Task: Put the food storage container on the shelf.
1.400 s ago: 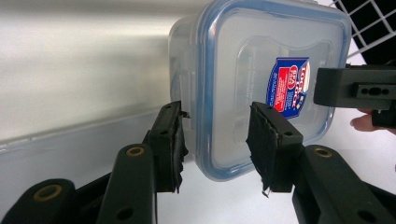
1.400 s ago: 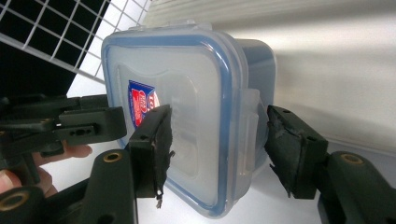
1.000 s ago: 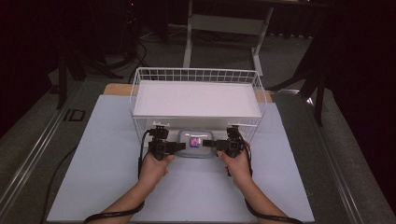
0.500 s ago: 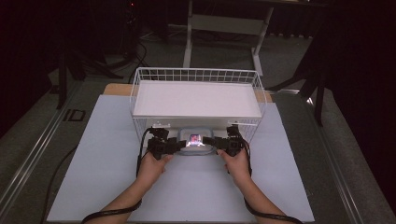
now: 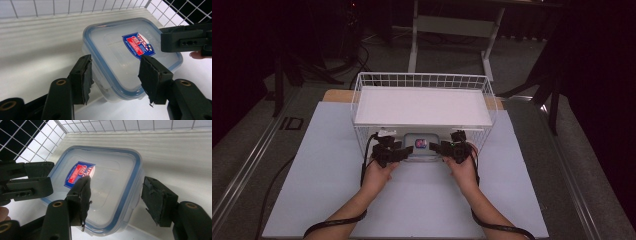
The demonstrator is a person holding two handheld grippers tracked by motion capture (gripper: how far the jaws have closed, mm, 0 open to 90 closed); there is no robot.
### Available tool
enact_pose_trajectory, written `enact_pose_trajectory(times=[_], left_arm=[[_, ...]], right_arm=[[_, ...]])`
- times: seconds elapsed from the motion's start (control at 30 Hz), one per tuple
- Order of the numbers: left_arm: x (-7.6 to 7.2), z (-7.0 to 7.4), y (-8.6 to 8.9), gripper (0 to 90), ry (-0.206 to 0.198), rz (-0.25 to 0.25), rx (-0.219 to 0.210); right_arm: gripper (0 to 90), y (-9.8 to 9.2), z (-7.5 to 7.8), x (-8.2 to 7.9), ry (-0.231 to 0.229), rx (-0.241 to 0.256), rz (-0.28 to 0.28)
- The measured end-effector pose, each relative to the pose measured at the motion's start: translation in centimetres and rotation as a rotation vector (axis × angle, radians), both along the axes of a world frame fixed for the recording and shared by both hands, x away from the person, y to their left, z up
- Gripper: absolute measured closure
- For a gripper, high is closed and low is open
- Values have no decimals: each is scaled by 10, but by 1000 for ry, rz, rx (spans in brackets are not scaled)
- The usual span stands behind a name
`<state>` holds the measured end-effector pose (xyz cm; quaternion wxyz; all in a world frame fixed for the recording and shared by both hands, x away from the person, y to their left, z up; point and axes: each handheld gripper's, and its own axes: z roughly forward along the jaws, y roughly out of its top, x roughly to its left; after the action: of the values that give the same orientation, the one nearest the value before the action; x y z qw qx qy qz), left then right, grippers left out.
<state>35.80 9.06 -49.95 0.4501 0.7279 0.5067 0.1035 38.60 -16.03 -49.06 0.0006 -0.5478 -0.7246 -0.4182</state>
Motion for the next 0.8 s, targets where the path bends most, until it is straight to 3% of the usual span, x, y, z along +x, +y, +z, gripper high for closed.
enact_pose_trajectory(times=[0.1, 0.13, 0.17, 0.23, 0.37, 0.4, 0.53, 0.8], left_arm=[[-1, 0, 0, 448, -2, 2, 4], [-1, 1, 0, 448, -10, -19, 15], [-4, 1, -1, 448, -6, -10, 2], [-8, 2, 0, 448, -32, -23, 22], [-15, 4, 5, 446, -34, -26, 7], [-17, 5, 6, 444, -36, -32, 5], [-26, 8, 9, 444, -46, -48, -3], [-48, 12, 14, 442, -70, -84, 0]], right_arm=[[404, 1, 1, -1, -11, -13, 2], [399, 1, 2, -3, -10, -26, 2], [399, 2, 3, -4, 4, -22, 2], [396, -1, 0, -3, -38, -24, 13], [400, -6, -3, -4, -105, -10, 25], [394, -7, -4, -4, -140, -30, 33], [387, -11, -1, -12, -201, -52, 50], [392, -11, 4, -35, -223, -81, 82]])
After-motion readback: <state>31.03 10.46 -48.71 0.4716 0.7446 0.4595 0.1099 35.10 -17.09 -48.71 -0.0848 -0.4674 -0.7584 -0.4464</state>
